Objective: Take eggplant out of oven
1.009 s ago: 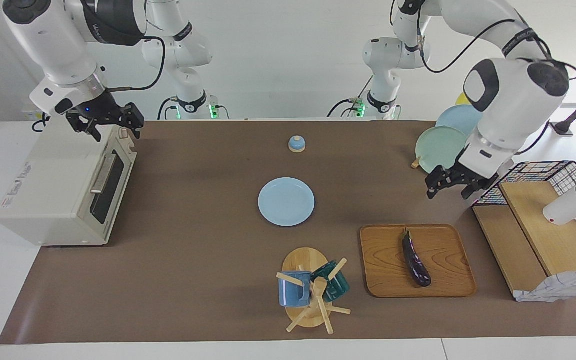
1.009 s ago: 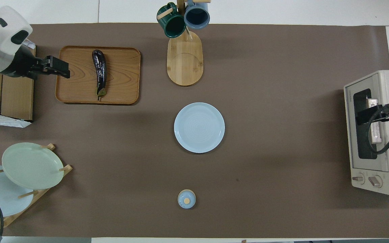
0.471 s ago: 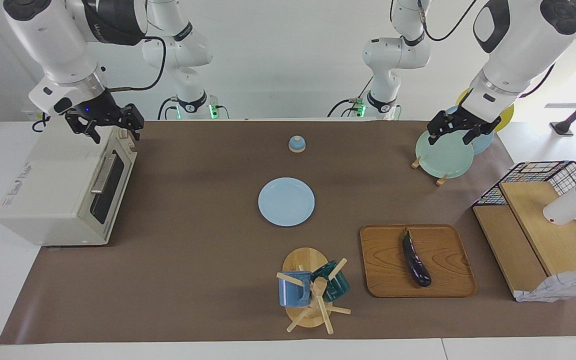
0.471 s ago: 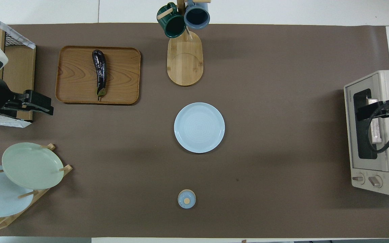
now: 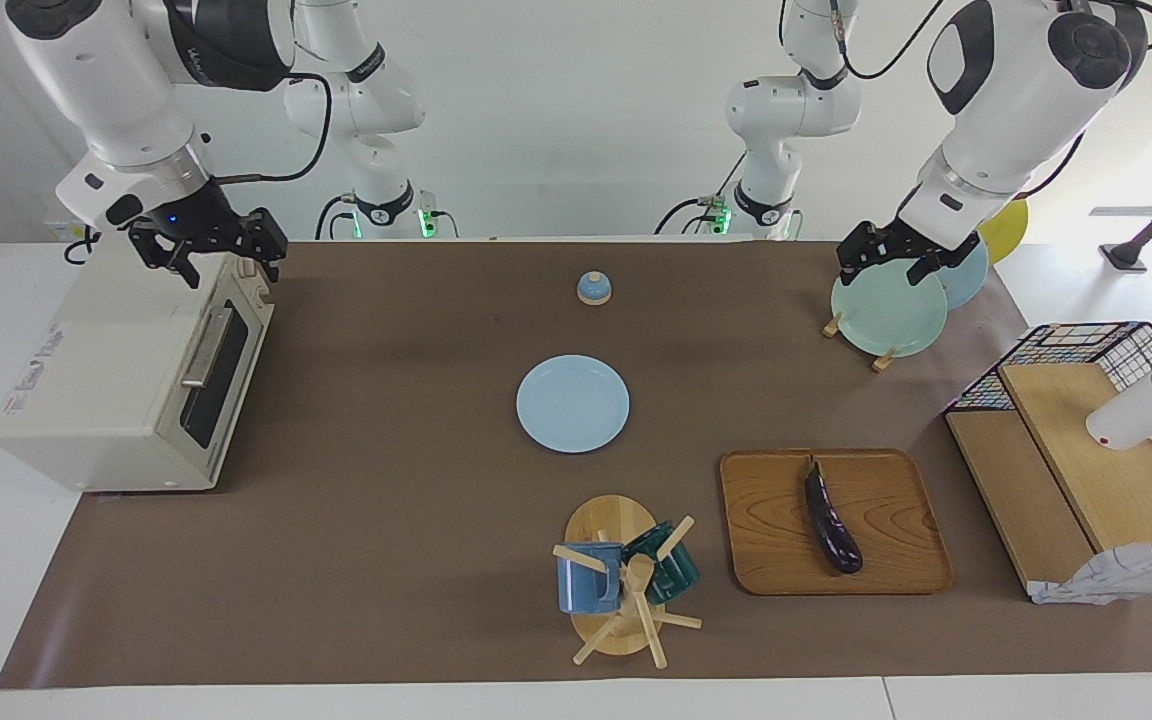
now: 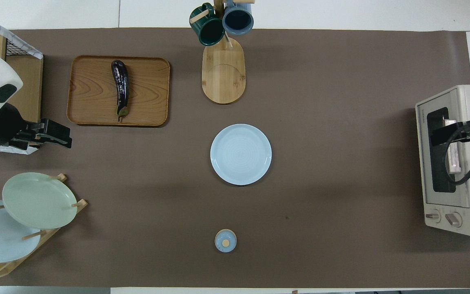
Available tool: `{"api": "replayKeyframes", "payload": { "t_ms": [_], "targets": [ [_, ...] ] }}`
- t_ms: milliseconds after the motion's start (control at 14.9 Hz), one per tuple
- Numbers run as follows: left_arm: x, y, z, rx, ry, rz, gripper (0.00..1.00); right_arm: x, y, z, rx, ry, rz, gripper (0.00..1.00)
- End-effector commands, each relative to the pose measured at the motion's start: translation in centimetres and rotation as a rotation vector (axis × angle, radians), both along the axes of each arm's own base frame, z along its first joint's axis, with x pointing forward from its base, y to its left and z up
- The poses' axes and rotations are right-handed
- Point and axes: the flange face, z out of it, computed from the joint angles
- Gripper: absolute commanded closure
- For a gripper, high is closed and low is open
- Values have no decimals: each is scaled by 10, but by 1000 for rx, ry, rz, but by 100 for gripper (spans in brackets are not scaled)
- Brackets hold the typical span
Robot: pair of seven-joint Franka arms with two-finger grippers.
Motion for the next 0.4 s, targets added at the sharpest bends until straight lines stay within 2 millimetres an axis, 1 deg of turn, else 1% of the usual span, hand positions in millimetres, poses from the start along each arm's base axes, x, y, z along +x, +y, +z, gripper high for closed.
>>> {"api": "replayKeyframes", "payload": {
  "t_ms": [0,67,336],
  "targets": [
    [-9,2,9,24,2,5,0,1,-1,2,31,-19,-22,0],
    [-10,-1,6,23,2,1,0,1,0,2,31,-19,-20,0],
    [-8,3,8,20,-6,6,0,1,-1,3,31,-20,-23,0]
  ]
}}
